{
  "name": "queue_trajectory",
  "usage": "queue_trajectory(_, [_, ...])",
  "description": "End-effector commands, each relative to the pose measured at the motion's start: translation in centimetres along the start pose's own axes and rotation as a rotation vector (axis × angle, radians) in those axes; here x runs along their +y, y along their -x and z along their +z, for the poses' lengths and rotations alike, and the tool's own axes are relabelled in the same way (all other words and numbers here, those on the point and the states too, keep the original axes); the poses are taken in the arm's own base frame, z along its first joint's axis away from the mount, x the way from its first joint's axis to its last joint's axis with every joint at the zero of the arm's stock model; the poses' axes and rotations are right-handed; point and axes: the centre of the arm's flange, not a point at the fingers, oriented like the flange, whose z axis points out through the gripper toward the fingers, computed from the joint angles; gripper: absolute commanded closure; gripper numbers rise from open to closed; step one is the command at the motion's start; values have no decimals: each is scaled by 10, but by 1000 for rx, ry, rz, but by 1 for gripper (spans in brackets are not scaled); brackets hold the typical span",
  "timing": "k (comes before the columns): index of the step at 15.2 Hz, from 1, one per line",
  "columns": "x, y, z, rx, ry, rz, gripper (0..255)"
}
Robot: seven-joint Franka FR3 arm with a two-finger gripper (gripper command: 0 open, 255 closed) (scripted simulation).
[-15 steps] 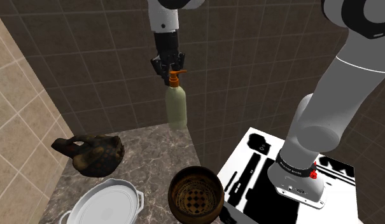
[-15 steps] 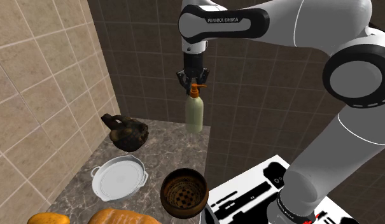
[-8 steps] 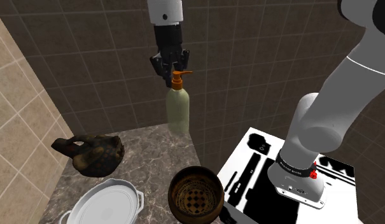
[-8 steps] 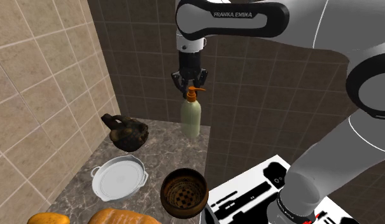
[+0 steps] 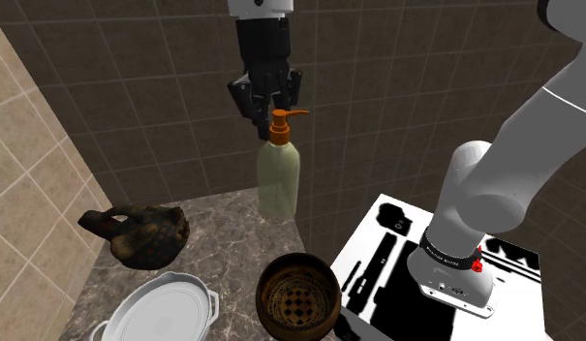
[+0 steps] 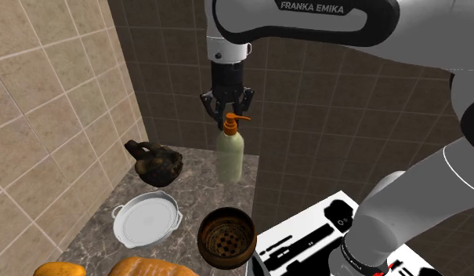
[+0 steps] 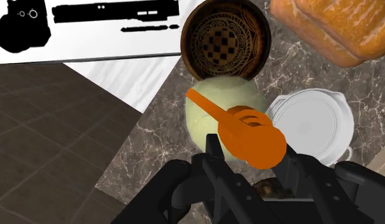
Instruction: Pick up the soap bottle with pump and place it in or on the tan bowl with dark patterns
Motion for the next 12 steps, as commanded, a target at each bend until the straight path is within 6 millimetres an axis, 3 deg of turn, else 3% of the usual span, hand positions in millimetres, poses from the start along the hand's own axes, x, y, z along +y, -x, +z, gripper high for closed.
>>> queue_trajectory(1, [-16,25,-7,0,0,1,255])
queue_trajectory(7, [-56,86,-24,0,0,1,255])
queue_trajectory(12, [-55,84,2,0,0,1,255])
